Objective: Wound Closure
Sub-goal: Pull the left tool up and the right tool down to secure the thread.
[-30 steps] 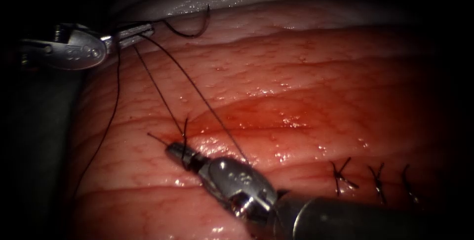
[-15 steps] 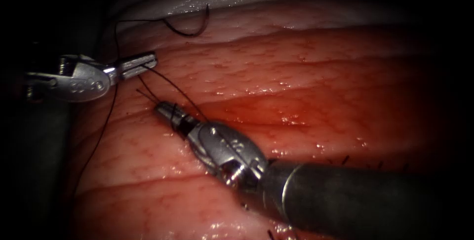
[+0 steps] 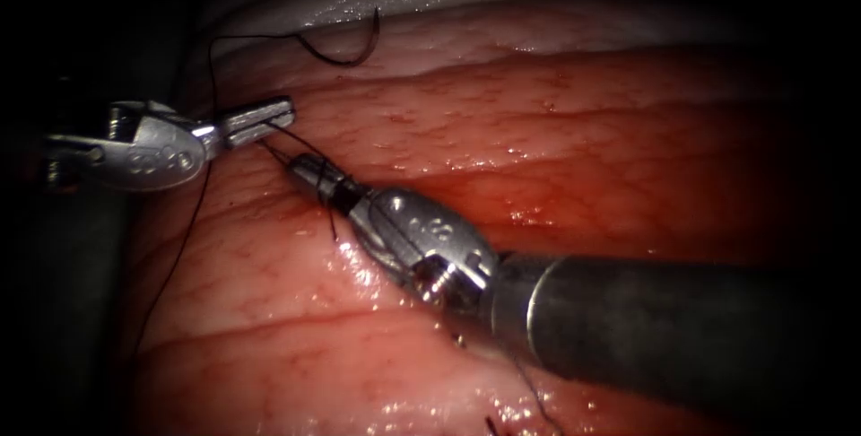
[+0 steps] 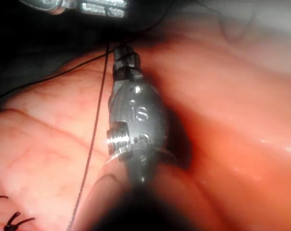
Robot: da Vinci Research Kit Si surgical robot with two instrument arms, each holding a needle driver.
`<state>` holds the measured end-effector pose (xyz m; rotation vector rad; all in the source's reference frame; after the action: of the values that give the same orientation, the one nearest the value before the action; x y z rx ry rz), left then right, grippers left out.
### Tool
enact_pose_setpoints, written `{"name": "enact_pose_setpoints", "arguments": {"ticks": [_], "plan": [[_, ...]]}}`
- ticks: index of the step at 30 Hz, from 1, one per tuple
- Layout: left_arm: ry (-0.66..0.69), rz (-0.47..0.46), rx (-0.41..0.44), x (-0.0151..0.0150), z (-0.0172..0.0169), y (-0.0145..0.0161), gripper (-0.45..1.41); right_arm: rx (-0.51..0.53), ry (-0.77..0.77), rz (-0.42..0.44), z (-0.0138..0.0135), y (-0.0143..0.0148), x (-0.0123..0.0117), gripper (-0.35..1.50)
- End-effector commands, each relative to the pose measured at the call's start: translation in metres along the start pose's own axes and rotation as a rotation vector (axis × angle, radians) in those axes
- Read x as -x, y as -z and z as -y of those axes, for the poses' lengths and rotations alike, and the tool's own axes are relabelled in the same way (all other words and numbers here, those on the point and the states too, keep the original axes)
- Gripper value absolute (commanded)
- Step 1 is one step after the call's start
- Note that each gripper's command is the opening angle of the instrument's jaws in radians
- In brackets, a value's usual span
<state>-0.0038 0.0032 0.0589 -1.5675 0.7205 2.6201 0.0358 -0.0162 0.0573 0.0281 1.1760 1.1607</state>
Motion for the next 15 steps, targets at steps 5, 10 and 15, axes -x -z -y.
{"name": "enact_pose_setpoints", "arguments": {"ticks": [5, 10, 15], "plan": [[0.003, -0.008, 0.003, 0.0011, 0.0004, -0.0009, -0.45, -0.007, 0.025, 0.071, 0.0008, 0.0007, 0.0026, -0.35], [0.021, 0.011, 0.010, 0.0036, 0.0023, -0.0020, -0.45, 0.017, 0.043, 0.085, 0.0019, 0.0031, 0.0036, -0.35], [0.033, 0.043, -0.016, 0.0064, 0.0043, -0.0036, -0.45, 0.024, 0.044, 0.085, 0.0028, 0.0038, 0.0033, -0.35]]}}
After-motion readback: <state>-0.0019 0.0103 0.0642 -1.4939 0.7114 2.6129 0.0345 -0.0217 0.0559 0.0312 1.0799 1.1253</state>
